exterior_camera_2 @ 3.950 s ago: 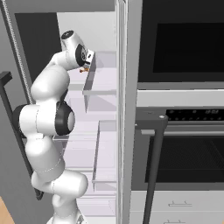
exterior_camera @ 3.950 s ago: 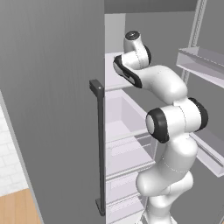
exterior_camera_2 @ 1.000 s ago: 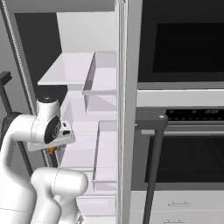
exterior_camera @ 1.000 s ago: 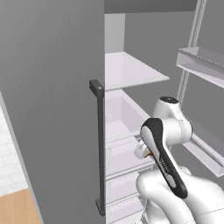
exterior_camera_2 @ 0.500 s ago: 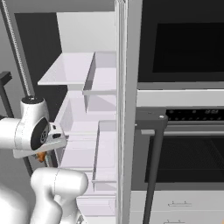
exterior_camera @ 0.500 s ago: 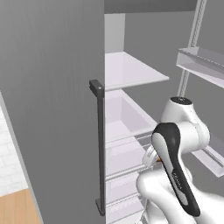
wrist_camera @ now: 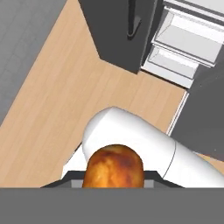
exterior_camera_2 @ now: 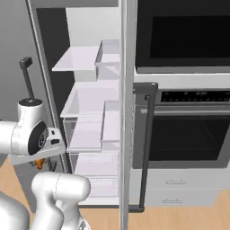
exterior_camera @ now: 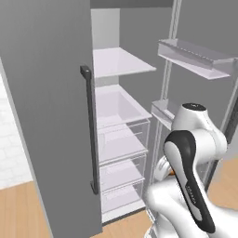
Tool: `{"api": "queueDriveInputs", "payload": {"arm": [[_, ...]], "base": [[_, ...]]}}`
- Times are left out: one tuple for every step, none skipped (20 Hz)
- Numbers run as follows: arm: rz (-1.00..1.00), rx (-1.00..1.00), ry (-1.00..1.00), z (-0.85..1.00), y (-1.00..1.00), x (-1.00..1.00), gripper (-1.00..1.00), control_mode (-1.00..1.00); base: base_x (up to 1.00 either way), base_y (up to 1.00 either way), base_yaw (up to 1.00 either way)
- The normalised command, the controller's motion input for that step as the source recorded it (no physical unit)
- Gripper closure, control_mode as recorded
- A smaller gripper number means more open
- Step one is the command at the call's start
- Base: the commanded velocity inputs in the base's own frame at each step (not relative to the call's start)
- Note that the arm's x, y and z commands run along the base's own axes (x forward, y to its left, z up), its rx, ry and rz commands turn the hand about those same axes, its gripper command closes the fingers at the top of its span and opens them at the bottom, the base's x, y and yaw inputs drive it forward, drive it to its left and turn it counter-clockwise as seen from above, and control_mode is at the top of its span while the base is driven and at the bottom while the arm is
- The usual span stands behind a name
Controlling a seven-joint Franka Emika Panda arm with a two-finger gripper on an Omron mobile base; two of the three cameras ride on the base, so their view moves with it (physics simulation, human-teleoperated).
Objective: Place one carrot and one chicken drumstick in each tupperware on the nearby counter, to pack two identical lunches.
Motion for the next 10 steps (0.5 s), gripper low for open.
{"api": "queueDriveInputs", "payload": {"arm": [[0.00,0.00,0.00,0.00,0.00,0.00,1.00,1.00],[0.00,0.00,0.00,0.00,0.00,0.00,1.00,1.00],[0.00,0.00,0.00,0.00,0.00,0.00,1.00,1.00],[0.00,0.00,0.00,0.00,0.00,0.00,1.00,1.00],[0.00,0.00,0.00,0.00,0.00,0.00,1.00,1.00],[0.00,0.00,0.00,0.00,0.00,0.00,1.00,1.00],[0.00,0.00,0.00,0.00,0.00,0.00,1.00,1.00],[0.00,0.00,0.00,0.00,0.00,0.00,1.00,1.00],[0.00,0.00,0.00,0.00,0.00,0.00,1.00,1.00],[0.00,0.00,0.00,0.00,0.00,0.00,1.00,1.00]], "base": [[-1.00,0.00,-0.03],[-1.00,0.00,-0.06],[-1.00,0.00,-0.07],[-1.00,0.00,-0.08],[-1.00,0.00,-0.13],[-1.00,0.00,-0.18],[-1.00,-0.28,-0.30],[-0.84,-0.69,-0.50],[-0.54,-0.71,-0.57],[-0.32,-0.64,-0.65]]}}
